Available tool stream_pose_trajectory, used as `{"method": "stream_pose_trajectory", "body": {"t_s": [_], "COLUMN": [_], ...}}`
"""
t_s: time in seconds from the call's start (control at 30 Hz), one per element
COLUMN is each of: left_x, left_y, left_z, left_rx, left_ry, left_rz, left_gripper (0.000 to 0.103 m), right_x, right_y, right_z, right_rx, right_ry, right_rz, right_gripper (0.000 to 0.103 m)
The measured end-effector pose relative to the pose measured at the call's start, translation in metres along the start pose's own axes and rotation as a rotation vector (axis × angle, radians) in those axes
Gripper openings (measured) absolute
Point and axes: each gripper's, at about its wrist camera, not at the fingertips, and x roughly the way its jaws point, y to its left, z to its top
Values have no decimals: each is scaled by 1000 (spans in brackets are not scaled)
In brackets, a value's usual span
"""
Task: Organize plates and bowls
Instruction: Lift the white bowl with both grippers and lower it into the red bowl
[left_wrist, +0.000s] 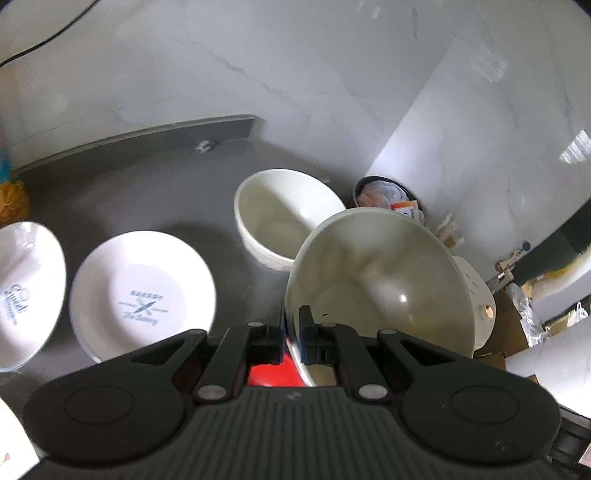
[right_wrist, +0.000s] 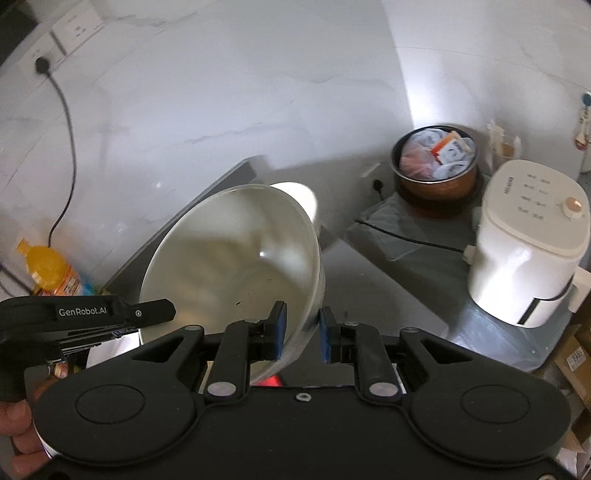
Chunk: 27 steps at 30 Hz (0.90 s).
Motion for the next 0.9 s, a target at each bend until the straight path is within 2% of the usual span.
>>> {"method": "stream_pose_trajectory", "body": {"t_s": [0.5, 0.9], "left_x": [-20, -33], "left_y": [48, 73], "left_z": [-13, -27], "left_rx": [-106, -169], "left_ry": [-13, -1], "left_rz": [60, 72], "left_gripper": [6, 6], "right_x": [9, 16], "right_y": [40, 56], "right_z": [-10, -23], "right_rx": [-112, -167], "right_ry": [58, 123], "right_rz": [70, 100], "right_gripper": [19, 19]}}
